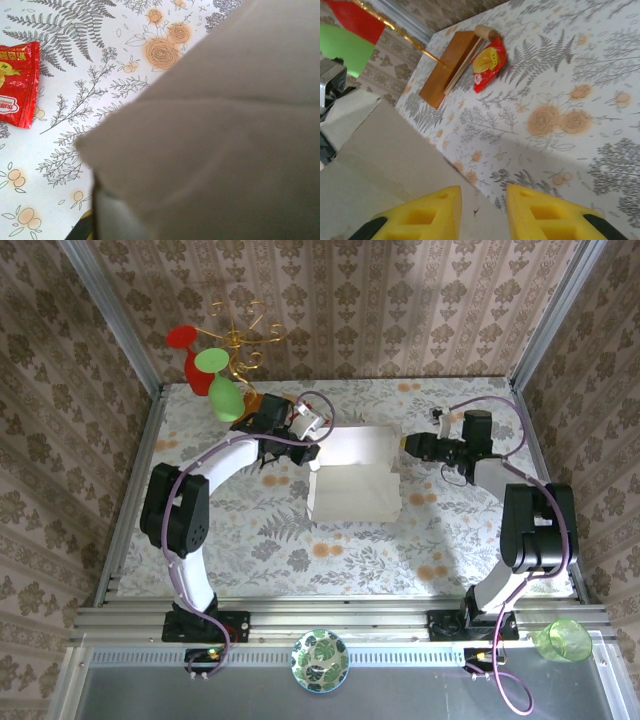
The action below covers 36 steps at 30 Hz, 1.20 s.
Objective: Fold the paper box
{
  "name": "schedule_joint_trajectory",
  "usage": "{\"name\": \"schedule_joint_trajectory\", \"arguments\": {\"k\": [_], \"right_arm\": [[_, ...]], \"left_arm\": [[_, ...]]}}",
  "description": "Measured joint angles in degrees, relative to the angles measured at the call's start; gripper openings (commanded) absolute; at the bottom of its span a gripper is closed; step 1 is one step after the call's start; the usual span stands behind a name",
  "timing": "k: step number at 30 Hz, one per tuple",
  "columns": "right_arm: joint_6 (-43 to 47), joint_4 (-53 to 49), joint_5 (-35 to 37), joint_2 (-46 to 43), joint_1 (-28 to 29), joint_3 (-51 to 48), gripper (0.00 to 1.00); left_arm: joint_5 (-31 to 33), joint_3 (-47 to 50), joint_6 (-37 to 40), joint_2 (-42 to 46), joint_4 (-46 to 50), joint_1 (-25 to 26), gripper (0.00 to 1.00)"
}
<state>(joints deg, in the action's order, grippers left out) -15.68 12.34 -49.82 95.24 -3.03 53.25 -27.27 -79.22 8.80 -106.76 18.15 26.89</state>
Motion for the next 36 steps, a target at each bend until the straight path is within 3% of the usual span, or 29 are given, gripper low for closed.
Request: {"name": "schedule_joint_trajectory", "arguments": {"k": [22, 36], "right_arm": [[6.4, -4.5, 3.7, -4.3, 4.7, -0.6, 0.35], [10.1, -8.3, 11.1, -4.3, 7.6, 2.9, 0.41]], "left_arm": [[-1.9, -1.1, 0.0, -0.2, 2.1, -2.1, 0.0], [-2.1, -1.1, 0.0, -0.2, 2.1, -1.5, 0.0]]}}
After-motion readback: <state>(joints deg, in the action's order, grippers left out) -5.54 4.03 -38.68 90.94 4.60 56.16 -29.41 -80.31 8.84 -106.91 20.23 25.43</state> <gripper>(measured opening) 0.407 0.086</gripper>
